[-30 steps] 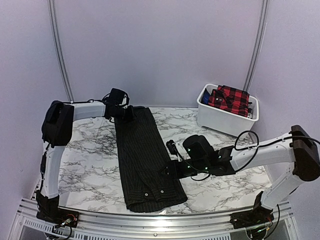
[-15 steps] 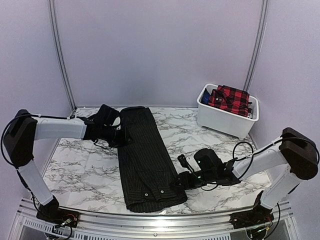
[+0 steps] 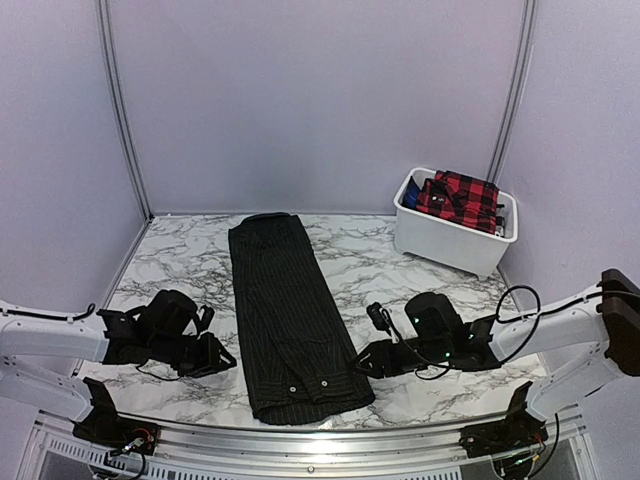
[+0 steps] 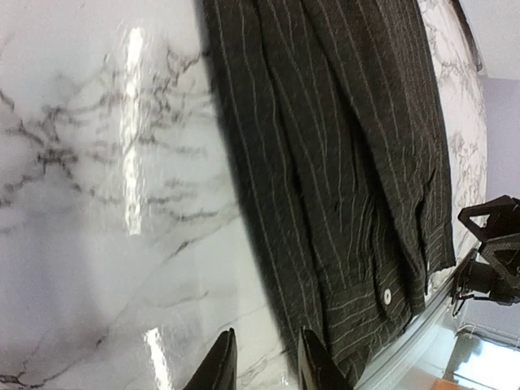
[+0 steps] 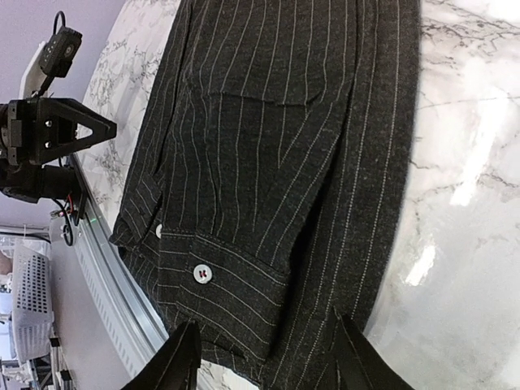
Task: Fold and stack the long sleeve shirts
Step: Move the rectangle-folded shirt to the center of the board.
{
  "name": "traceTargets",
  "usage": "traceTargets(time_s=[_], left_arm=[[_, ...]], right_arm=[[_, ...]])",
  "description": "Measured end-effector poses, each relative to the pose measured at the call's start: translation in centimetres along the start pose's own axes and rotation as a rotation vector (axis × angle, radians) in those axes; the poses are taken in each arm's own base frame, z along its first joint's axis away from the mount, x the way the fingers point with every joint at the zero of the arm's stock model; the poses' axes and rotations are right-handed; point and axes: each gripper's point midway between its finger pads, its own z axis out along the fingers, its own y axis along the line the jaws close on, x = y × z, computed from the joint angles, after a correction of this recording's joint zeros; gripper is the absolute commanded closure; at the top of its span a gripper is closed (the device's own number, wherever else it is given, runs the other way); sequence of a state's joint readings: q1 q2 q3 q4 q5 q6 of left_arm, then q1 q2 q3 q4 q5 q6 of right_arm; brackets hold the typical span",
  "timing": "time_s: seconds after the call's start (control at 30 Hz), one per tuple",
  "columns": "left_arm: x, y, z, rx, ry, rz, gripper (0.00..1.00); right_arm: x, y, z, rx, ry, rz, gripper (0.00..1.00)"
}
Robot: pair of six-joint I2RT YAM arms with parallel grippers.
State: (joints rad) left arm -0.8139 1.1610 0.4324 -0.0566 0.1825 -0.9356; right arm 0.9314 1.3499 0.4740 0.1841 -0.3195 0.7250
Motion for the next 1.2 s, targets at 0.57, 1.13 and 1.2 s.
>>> traceTargets(time_s=[0.57,1.13,1.2], left_arm=[[7.9,-1.8,1.9,0.047,0.196,0.016,0.63],[10.3,-3.7,3.2,0.086,0.306,0.011,0.98],[10.6,-3.3,2.7,0.072,0.318,0.01,0.94]], right_arm=[[2.7,-1.8,-0.4,0.039,0.068,0.005,0.58],[6.7,-0.9,0.9,0.05,0.172,-0.003,0.81],[7.3,-0.2,1.1,0.037,0.188,-0.008,0.75]])
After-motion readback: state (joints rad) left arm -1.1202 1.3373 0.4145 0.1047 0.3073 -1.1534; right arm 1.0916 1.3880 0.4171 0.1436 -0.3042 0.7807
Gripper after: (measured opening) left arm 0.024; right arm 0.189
